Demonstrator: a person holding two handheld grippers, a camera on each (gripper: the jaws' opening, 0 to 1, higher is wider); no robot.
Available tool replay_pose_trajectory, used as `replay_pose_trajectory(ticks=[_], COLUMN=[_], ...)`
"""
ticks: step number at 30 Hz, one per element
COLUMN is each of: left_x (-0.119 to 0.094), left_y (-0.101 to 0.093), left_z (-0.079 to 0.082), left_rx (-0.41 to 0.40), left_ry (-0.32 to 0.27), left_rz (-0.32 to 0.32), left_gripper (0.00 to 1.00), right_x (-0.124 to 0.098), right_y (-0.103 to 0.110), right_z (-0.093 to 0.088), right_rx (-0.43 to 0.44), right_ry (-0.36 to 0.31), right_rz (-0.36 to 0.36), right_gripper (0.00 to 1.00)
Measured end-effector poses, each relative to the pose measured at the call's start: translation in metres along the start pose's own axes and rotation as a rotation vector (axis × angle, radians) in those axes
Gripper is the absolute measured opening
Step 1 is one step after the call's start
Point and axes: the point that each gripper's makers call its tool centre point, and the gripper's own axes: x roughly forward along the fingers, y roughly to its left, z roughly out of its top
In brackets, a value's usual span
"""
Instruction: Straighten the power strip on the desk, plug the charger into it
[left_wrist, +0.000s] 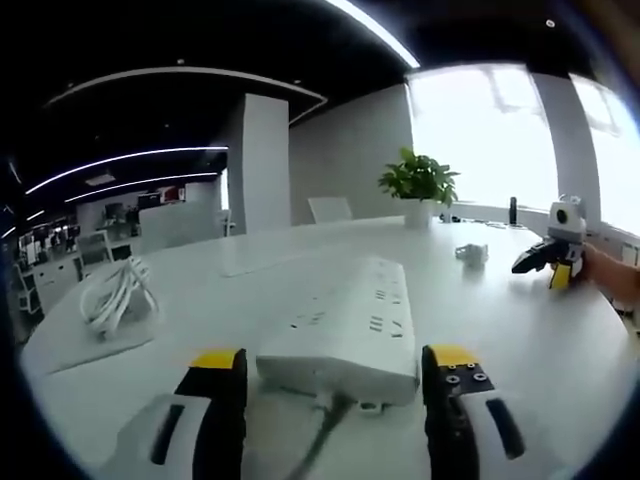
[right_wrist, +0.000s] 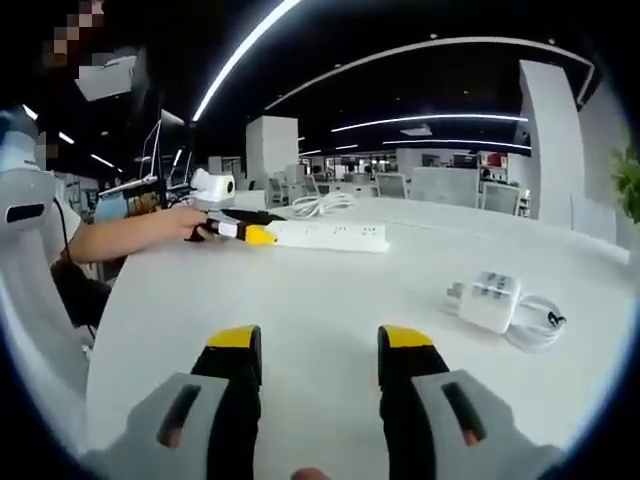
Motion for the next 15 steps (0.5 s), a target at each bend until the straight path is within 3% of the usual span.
replay_pose_trajectory(ticks=[15], left_x=[0.0021], left_y=[-0.0004], left_z=[-0.0054], left_rx=[0.005], left_ry=[0.027], left_rz=[-0.018], left_gripper=[0.72], right_x=[0.0019], right_y=[0.0025], right_z=[-0.0018], right_rx=[-0.003], right_ry=[0.008], right_rz=[0.004], right_gripper=[0.46])
